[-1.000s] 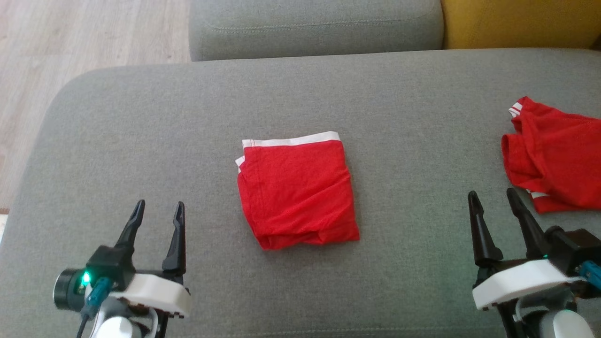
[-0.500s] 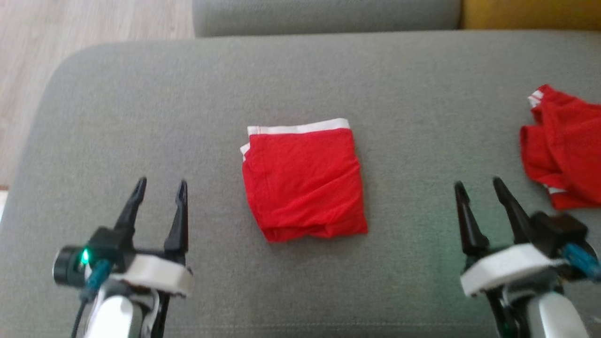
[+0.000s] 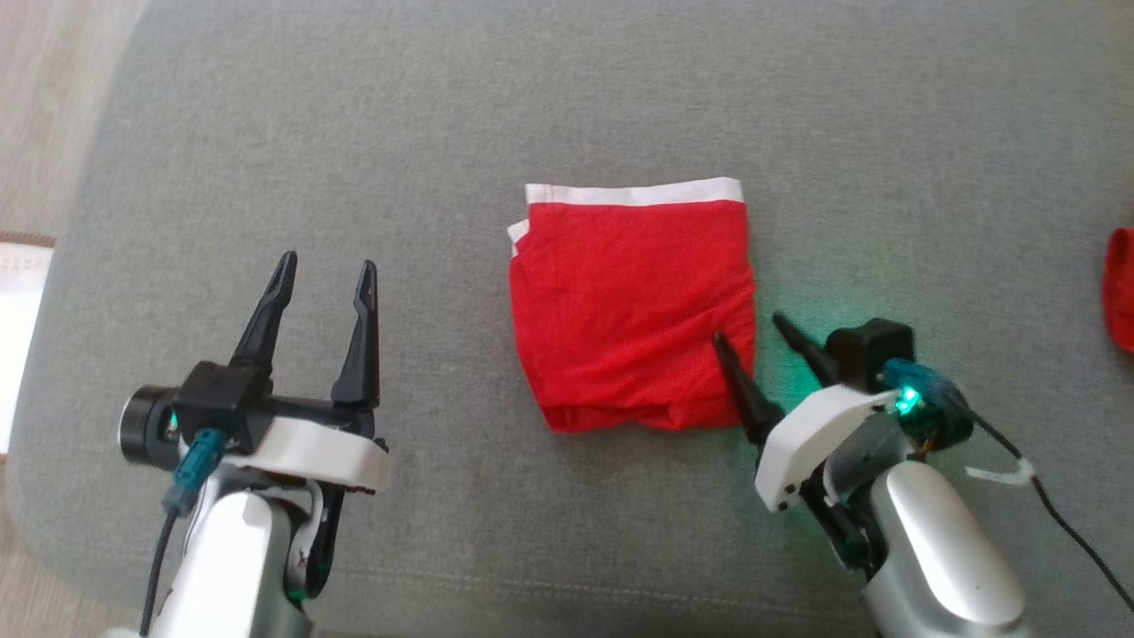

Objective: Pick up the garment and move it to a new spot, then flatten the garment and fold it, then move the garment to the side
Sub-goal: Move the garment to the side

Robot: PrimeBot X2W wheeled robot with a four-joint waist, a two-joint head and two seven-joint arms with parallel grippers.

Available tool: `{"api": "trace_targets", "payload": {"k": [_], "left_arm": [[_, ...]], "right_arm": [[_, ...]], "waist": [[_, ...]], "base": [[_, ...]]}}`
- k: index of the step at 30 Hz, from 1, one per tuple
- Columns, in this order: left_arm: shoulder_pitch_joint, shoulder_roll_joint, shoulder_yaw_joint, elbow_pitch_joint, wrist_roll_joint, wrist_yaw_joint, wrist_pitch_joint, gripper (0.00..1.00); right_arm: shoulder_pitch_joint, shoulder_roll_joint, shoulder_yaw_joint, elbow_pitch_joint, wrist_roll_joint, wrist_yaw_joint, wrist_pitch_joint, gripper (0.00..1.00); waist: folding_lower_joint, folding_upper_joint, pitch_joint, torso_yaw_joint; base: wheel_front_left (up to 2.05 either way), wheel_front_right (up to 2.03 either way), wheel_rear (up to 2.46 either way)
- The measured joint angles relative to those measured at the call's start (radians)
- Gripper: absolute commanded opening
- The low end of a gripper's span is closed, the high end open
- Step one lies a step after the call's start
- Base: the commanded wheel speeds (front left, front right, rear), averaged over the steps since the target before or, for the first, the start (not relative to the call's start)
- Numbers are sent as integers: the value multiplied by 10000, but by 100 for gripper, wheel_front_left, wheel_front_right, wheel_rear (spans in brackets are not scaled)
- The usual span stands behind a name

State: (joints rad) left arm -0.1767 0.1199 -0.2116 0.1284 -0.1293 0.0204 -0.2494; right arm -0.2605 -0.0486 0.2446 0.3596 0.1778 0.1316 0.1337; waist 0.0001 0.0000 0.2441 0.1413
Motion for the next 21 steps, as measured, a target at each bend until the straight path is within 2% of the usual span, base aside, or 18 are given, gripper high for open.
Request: {"api": "trace_targets", "payload": {"k": [4, 5, 6, 7, 15, 21], "left_arm": [[-6, -21, -4, 75, 0, -2, -2, 100], [-19, -36, -6, 71, 0, -25, -2, 100], [-36, -46, -6, 67, 0, -31, -2, 100], [-73, -54, -4, 67, 2, -31, -2, 100], [-161, -75, 19, 10, 40, -31, -2, 100], [-102, 2, 46, -161, 136, -36, -2, 100]], "right_arm": [[-131, -8, 130, 637, 265, 0, 617, 100], [-226, -23, 169, 685, 341, 0, 732, 62], [-323, -31, 217, 723, 397, 0, 846, 34], [-416, -35, 259, 750, 433, 0, 920, 0], [-529, -2, 244, 677, 180, 0, 1147, 0], [-38, -36, -40, 146, -311, 0, 1235, 0]], "waist": [[0, 0, 98, 126], [0, 0, 107, 132], [0, 0, 117, 130], [0, 0, 122, 125], [0, 0, 59, -98], [0, 0, 1, -785]], "base": [[0, 0, 0], [0, 0, 0], [0, 0, 0], [0, 0, 0], [0, 0, 0], [0, 0, 0]]}}
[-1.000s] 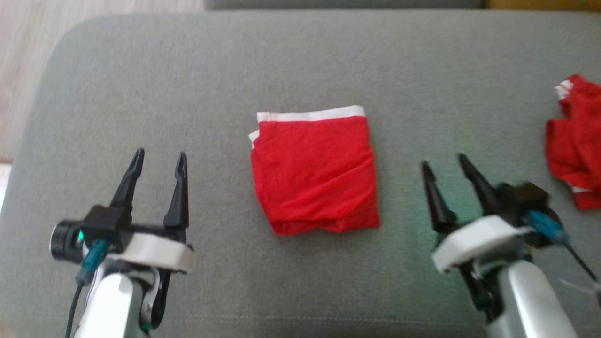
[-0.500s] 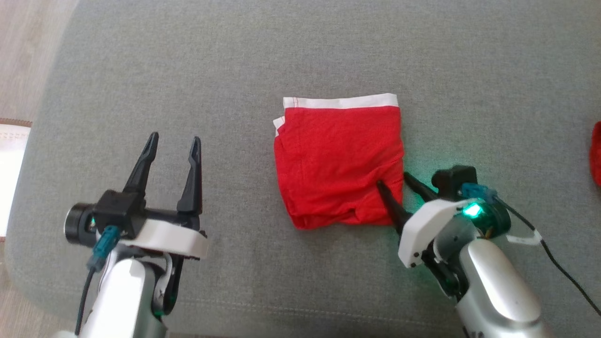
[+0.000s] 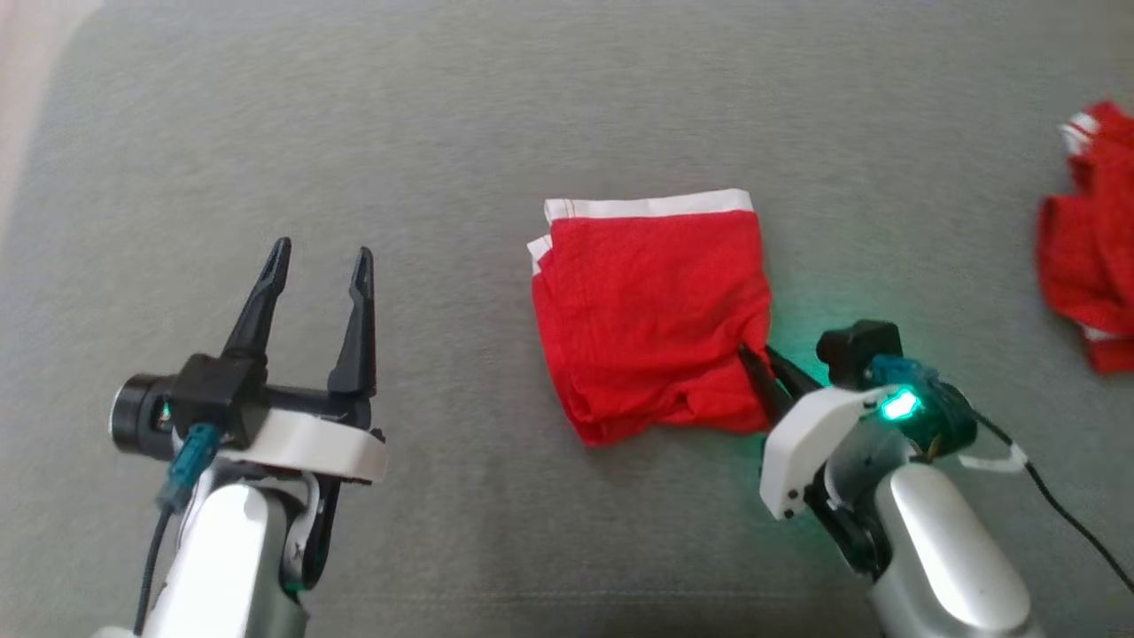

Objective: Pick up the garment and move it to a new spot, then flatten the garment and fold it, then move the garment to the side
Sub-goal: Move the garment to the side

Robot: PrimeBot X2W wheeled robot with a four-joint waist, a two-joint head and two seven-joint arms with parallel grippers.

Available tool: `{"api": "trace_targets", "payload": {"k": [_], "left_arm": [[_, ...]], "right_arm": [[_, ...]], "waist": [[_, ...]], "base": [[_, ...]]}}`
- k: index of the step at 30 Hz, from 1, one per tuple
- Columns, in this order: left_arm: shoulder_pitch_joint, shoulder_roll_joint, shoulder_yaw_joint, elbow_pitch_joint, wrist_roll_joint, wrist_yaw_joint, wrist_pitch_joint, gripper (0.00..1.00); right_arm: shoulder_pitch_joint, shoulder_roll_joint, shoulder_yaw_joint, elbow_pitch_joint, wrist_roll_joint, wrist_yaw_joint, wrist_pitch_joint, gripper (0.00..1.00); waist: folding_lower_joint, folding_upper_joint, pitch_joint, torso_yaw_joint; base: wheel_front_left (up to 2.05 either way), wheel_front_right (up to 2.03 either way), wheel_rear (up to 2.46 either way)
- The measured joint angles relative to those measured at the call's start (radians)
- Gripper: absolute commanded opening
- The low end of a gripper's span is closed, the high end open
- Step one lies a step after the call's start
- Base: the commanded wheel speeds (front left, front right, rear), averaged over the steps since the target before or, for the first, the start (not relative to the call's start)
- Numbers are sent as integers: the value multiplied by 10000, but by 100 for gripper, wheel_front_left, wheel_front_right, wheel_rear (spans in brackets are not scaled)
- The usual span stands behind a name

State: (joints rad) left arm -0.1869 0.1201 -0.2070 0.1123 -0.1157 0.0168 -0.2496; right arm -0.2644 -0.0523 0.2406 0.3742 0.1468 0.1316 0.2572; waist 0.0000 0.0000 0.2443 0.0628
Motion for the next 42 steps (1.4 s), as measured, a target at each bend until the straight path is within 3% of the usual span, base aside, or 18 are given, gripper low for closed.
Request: {"api": "trace_targets", "payload": {"k": [9, 16, 20, 25, 27, 33, 38, 42], "left_arm": [[1, 142, -54, -326, 104, -117, -2, 100], [-19, 297, -150, -554, 180, -178, 2, 100], [-139, 368, -399, -740, 291, -316, 23, 100], [-599, 548, -531, -922, 447, -447, 107, 100], [-837, 663, -629, -1112, 520, -533, 163, 100], [-1073, 842, -736, -1344, 591, -627, 370, 100], [-1226, 1005, -828, -1503, 617, -750, 545, 100], [-1440, 1037, -1055, -1599, 671, -800, 648, 100]], "right_arm": [[218, -825, 155, -698, -59, 0, 81, 0], [-663, -1522, 79, -802, 17, 0, 56, 0], [-1582, -2123, -696, -761, 79, 0, -98, 0], [-2292, -2796, -2589, -412, 90, 0, -343, 0], [-2511, -2813, -3486, -209, 88, 0, -445, 0], [-2916, -2418, -4690, 510, 88, 0, -564, 0], [-3189, -1831, -5172, 957, 63, 0, -865, 0], [-3733, -1755, -5438, 1517, 205, 0, -926, 0]], "waist": [[0, 0, 39, -1696], [0, 0, 222, -2676], [0, 0, 542, -2975], [0, 0, 1016, -3050], [0, 0, 1305, -3069], [1, 0, 1857, -3210], [1, 0, 2289, -3367], [1, 0, 2594, -3475]], "base": [[0, 0, 0], [0, 0, 0], [0, 0, 0], [0, 0, 0], [0, 0, 0], [0, 0, 0], [0, 0, 0], [0, 0, 0]]}}
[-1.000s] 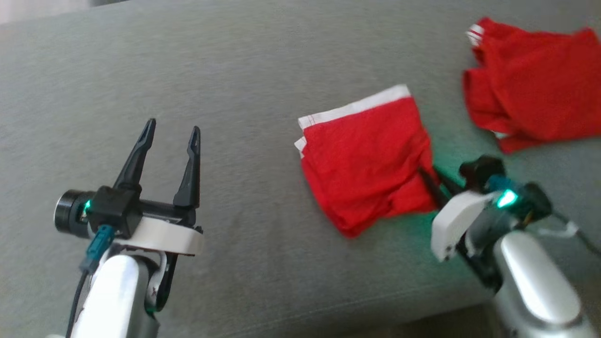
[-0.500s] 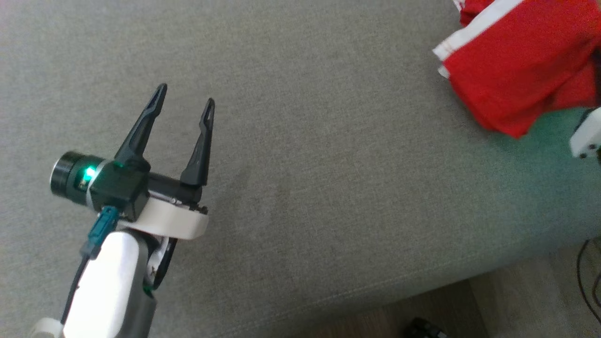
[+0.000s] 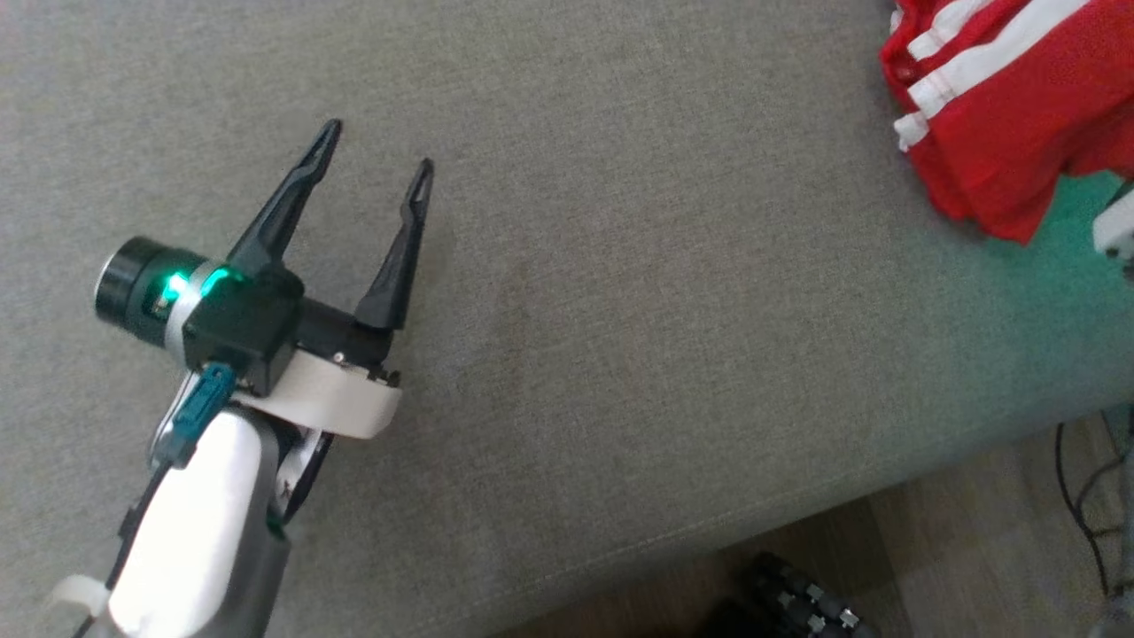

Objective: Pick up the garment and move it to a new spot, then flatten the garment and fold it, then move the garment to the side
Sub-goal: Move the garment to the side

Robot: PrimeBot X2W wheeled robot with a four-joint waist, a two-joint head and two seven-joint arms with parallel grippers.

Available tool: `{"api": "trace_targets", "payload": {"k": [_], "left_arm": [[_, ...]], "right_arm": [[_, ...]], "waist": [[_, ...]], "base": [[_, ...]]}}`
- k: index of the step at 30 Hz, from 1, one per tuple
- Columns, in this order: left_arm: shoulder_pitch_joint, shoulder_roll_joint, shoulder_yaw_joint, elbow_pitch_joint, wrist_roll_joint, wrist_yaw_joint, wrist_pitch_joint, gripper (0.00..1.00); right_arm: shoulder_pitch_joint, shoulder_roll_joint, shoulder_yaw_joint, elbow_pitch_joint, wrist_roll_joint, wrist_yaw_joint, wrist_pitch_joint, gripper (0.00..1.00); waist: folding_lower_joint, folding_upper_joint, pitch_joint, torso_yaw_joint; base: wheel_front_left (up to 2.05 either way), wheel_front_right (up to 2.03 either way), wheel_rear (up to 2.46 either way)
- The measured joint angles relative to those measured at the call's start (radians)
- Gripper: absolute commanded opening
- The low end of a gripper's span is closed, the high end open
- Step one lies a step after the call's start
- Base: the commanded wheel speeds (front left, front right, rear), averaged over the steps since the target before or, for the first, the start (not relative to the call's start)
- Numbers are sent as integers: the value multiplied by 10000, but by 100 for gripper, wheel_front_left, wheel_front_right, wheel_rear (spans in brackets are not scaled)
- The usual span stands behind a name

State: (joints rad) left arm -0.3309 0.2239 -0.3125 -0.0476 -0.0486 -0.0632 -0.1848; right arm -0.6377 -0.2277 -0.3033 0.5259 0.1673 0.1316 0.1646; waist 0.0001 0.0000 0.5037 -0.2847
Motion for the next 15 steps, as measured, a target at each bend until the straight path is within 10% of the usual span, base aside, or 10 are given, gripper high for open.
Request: {"api": "trace_targets", "payload": {"k": [3, 5, 6, 7, 15], "left_arm": [[-115, 48, -75, -84, 31, -81, 42, 100], [-229, 119, -209, -90, 31, -88, 75, 100], [-278, 127, -270, -92, 31, -90, 75, 100], [-298, 127, -303, -92, 31, -117, 73, 100], [-319, 113, -318, 188, 13, -144, -123, 100]], "right_arm": [[-383, 71, -2, 232, -38, 0, -171, 0], [-609, 90, -59, 489, -297, 0, -263, 44], [-644, 90, -109, 583, -401, 0, -349, 87], [-666, 90, -148, 637, -525, 0, -418, 100], [-269, 161, -679, 635, -1145, 0, -786, 100]], "waist": [[0, 0, 210, -53], [0, 0, 389, -62], [0, 0, 437, -52], [0, 0, 477, -39], [-1, 0, 349, 89]], "base": [[0, 0, 0], [0, 0, 0], [0, 0, 0], [0, 0, 0], [0, 0, 0]]}}
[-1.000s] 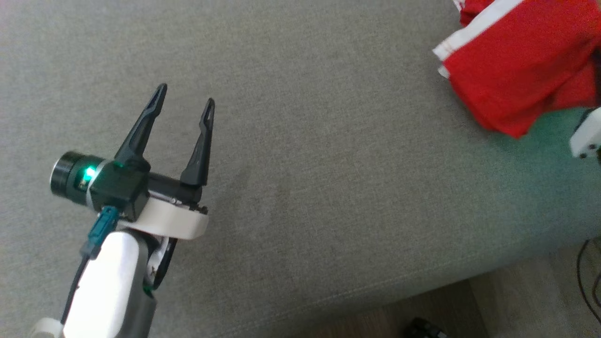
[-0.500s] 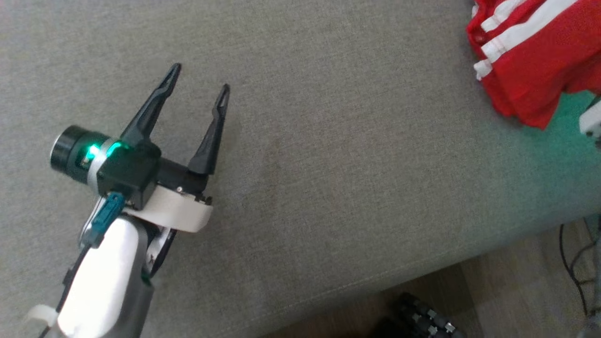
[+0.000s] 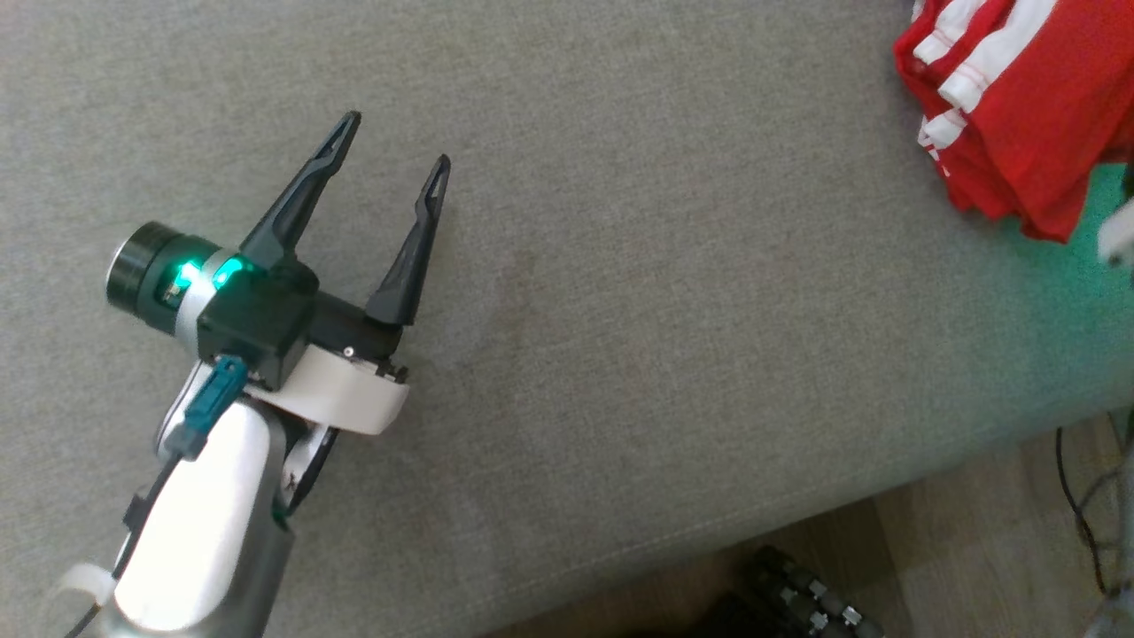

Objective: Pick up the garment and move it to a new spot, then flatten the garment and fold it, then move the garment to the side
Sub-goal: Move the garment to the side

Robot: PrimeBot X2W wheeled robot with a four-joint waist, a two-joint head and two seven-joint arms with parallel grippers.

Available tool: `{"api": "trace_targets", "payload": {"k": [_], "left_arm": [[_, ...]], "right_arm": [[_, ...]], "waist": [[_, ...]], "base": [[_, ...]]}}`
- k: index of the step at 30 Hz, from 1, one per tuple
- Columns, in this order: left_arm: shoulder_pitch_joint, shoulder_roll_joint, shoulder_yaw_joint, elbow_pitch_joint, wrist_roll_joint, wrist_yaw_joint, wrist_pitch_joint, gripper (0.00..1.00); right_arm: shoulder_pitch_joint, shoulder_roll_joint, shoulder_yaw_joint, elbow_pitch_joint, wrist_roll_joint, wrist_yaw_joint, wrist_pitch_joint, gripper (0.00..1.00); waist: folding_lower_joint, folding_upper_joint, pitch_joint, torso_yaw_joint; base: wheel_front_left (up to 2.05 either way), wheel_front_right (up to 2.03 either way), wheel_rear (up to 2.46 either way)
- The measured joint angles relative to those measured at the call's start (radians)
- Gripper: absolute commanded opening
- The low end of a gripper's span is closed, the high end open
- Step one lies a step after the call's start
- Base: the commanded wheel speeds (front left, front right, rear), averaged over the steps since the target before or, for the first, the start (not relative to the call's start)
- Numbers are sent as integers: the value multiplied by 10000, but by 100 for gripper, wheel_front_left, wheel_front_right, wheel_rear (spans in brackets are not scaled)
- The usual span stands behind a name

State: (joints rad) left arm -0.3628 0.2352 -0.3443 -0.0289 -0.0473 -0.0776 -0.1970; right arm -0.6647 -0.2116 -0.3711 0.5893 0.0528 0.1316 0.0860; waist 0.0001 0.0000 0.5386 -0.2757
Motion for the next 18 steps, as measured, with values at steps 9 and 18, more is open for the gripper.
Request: {"api": "trace_targets", "payload": {"k": [9, 18], "left_arm": [[351, -224, 73, 385, -384, 441, -355, 100], [1264, -493, 621, 650, -876, 1057, -439, 100]], "right_arm": [[2393, 625, -514, -1885, -115, 0, -780, 100], [4460, 1515, 550, -5104, -134, 0, -1005, 100]], "waist": [[0, 0, -859, 297], [-1, 1, -1758, 864]], "base": [[0, 0, 0], [0, 0, 0]]}}
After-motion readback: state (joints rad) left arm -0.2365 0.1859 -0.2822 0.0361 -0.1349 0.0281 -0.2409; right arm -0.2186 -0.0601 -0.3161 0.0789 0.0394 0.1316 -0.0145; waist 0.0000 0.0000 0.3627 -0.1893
